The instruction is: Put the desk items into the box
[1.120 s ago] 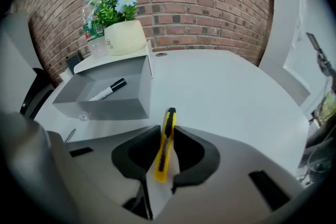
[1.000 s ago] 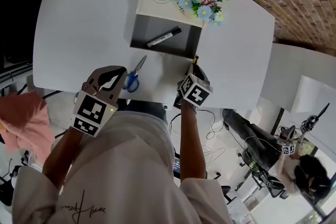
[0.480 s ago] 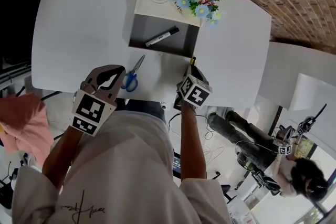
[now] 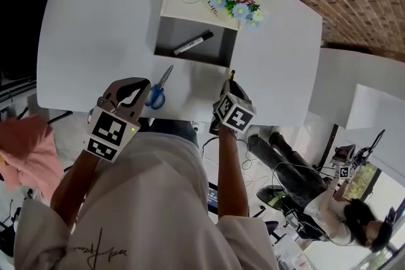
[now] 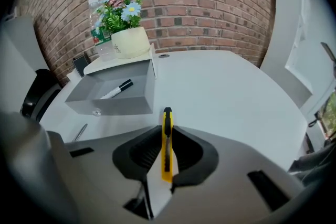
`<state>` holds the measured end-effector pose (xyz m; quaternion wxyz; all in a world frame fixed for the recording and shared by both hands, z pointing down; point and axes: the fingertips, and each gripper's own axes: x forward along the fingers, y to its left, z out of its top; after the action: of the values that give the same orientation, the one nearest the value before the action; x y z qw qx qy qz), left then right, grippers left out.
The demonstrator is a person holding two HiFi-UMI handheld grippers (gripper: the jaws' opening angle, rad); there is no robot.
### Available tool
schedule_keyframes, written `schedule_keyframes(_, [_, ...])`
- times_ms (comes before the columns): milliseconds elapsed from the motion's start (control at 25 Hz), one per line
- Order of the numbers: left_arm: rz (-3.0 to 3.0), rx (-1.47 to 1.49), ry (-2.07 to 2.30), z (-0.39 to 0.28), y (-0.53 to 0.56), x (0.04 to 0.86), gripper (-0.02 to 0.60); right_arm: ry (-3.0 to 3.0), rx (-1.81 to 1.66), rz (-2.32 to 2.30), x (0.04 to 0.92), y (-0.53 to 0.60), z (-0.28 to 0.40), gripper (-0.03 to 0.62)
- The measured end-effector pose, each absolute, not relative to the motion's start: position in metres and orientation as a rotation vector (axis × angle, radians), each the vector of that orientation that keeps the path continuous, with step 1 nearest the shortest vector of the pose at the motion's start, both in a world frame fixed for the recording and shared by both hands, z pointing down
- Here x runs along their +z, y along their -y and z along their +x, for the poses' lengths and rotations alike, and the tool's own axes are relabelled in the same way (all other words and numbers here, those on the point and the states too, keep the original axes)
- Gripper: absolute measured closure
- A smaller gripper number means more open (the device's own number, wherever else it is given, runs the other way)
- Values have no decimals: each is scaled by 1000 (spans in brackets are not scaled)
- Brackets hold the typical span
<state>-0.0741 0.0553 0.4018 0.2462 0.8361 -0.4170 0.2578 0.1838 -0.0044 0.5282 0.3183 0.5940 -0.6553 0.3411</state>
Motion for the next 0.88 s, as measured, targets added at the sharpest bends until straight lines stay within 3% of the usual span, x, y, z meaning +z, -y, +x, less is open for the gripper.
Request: schedule_keyframes(880, [2247, 664, 1183, -96, -51, 402, 577, 1794, 841, 1518, 491, 2, 163, 516])
